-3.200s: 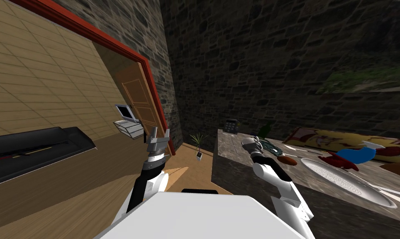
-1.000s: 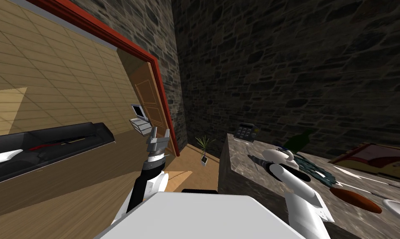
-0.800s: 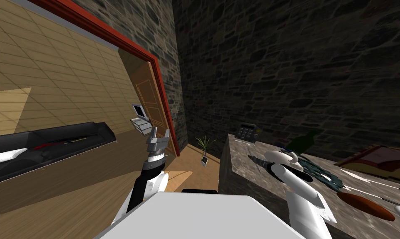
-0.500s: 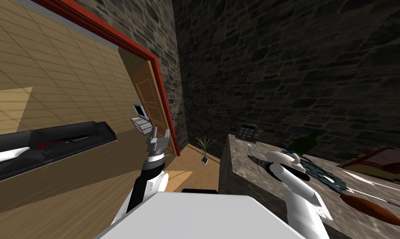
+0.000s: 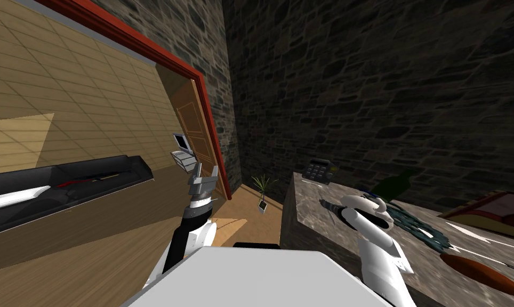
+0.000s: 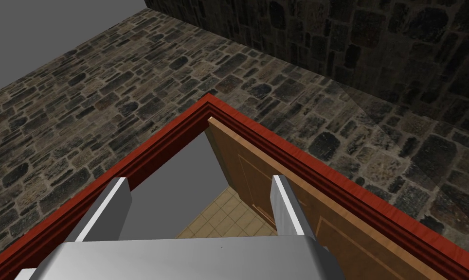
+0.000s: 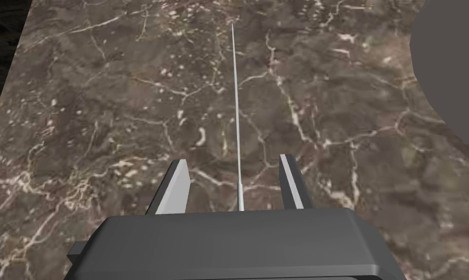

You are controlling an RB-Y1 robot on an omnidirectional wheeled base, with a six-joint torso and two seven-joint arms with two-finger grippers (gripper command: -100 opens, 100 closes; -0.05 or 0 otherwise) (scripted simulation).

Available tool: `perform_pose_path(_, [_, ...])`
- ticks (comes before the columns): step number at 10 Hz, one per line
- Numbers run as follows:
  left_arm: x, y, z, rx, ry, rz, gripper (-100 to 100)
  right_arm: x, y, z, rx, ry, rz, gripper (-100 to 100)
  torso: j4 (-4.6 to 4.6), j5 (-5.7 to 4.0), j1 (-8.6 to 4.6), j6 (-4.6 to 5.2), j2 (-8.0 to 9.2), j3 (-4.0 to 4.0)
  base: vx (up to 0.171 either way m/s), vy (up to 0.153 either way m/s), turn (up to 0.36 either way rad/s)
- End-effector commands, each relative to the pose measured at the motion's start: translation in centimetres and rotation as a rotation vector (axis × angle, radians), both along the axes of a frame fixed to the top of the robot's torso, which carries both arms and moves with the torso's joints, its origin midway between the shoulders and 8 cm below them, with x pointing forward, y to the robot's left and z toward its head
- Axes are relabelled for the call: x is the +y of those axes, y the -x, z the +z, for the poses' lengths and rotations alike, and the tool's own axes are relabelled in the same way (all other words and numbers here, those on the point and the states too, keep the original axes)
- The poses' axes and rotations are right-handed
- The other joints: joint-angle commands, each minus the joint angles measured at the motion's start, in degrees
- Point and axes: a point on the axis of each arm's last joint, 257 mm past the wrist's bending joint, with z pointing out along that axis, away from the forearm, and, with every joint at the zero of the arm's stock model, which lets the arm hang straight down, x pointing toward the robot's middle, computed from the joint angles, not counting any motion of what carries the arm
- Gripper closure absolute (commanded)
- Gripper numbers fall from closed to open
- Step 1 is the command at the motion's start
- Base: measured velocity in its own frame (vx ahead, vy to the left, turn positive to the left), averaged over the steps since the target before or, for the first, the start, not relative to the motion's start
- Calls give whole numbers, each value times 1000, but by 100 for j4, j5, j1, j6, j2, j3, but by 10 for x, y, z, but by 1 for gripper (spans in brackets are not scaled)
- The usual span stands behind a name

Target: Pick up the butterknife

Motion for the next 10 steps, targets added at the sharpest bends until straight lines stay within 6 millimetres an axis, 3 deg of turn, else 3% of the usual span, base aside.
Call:
perform_pose_path(1, [0,0,0,0,0,0,0,0,0,0,0,0,0,100,0,0,0,0,0,0,0,0,0])
perform_pose_path(4, [0,0,0,0,0,0,0,-2,1,1,1,8,-1,100,4,-11,-6,-6,2,3,0,0,0])
perform_pose_path(5, [0,0,0,0,0,0,0,-2,1,1,1,8,0,0,3,-12,-7,-5,2,2,0,0,0])
perform_pose_path(6, [0,0,0,0,0,0,0,-1,7,5,0,0,6,100,3,-12,-7,-5,2,2,10,33,-61])
perform_pose_path(9, [0,0,0,0,0,0,0,-4,12,10,0,2,10,100,2,-5,14,-1,1,2,13,41,-45])
perform_pose_path(10, [0,0,0,0,0,0,0,-4,12,10,1,1,11,0,2,-8,6,-4,1,1,0,0,0])
